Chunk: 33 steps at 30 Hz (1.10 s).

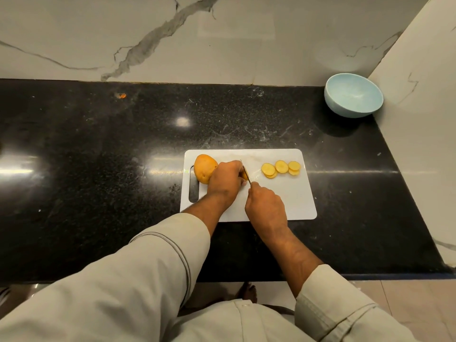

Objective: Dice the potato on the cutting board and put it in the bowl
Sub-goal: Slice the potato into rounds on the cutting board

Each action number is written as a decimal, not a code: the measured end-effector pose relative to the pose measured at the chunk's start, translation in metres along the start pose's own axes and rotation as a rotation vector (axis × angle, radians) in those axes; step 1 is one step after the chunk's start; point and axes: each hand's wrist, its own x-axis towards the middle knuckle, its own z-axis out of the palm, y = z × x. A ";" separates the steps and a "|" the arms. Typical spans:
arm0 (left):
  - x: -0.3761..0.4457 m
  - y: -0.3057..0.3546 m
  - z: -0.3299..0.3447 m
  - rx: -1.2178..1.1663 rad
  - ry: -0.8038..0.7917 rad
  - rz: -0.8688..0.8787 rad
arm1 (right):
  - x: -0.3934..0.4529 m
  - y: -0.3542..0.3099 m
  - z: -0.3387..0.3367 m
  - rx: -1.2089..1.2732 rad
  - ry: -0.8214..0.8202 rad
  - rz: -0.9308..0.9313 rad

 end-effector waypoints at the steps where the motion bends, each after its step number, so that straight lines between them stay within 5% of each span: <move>1: 0.000 0.000 0.000 0.006 -0.001 0.003 | 0.001 0.000 0.000 -0.005 -0.004 -0.004; 33: 0.007 0.000 -0.002 0.113 -0.015 0.030 | 0.023 -0.013 -0.002 0.006 -0.065 -0.013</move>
